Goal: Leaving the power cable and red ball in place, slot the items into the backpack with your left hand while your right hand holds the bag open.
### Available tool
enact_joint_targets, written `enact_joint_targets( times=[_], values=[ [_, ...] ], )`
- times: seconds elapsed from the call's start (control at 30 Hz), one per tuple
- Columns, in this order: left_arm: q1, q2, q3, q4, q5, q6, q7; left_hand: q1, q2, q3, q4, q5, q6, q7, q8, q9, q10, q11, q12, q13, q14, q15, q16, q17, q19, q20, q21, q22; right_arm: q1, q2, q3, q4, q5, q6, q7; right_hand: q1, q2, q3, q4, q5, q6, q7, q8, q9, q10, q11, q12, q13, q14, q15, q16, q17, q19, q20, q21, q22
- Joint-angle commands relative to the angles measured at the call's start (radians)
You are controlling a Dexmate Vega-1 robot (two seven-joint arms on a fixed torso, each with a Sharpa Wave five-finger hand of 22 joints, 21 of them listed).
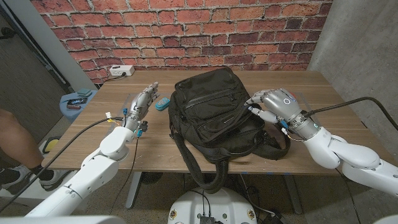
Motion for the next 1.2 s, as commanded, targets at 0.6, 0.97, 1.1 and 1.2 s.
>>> enact_joint_targets(
  times=[0.6, 0.97, 1.1, 1.2],
  values=[
    [0.13, 0.103, -0.116, -0.142, 0.11, 0.15, 0.114, 0.142, 0.037, -0.016, -0.116, 0.018, 0.156, 0.013, 0.022, 0.006, 0.174, -0.016, 0.048, 0.021, 0.163, 0.016, 0.032, 0.013, 0.082, 0.08, 0.026, 0.015, 0.168, 0.098, -0.065, 0.07, 0.036, 0.125, 0.067, 0.019, 0.003, -0.002, 0.01, 0.001, 0.02, -0.001, 0.002, 0.003, 0.011, -0.001, -0.002, 0.007, 0.015, -0.145, -0.014, 0.003, 0.006, -0.076, 0.001, 0.004],
    [0.176, 0.111, -0.167, -0.202, 0.21, 0.242, 0.197, 0.268, 0.028, 0.015, -0.153, 0.084, 0.253, -0.025, 0.031, 0.006, 0.25, -0.053, 0.066, 0.034, 0.248, -0.026, 0.044, 0.015, 0.137, 0.072, 0.047, 0.02, 0.223, 0.128, -0.095, 0.113, 0.034, 0.154, 0.062, 0.023, 0.004, -0.005, 0.011, 0.001, 0.021, -0.001, 0.002, 0.004, 0.013, -0.001, -0.002, 0.008, 0.018, -0.145, -0.017, 0.003, 0.007, -0.077, 0.001, 0.004],
    [0.182, 0.105, -0.175, -0.213, 0.229, 0.261, 0.205, 0.259, 0.003, -0.007, -0.145, 0.082, 0.266, -0.026, 0.03, 0.006, 0.261, -0.058, 0.069, 0.037, 0.255, -0.029, 0.045, 0.018, 0.139, 0.069, 0.047, 0.02, 0.241, 0.136, -0.106, 0.127, 0.037, 0.162, 0.065, 0.025, 0.004, -0.006, 0.011, 0.001, 0.021, -0.001, 0.001, 0.004, 0.013, -0.002, -0.003, 0.008, 0.019, -0.145, -0.018, 0.004, 0.008, -0.077, 0.002, 0.004],
    [0.184, 0.108, -0.18, -0.226, 0.244, 0.288, 0.208, 0.256, -0.005, -0.017, -0.142, 0.08, 0.271, -0.028, 0.03, 0.007, 0.263, -0.058, 0.068, 0.038, 0.258, -0.03, 0.045, 0.019, 0.139, 0.069, 0.047, 0.02, 0.252, 0.139, -0.112, 0.137, 0.039, 0.168, 0.067, 0.026, 0.005, -0.006, 0.012, 0.001, 0.021, -0.001, 0.001, 0.004, 0.013, -0.002, -0.003, 0.009, 0.02, -0.145, -0.018, 0.004, 0.009, -0.077, 0.002, 0.004]
  ],
)
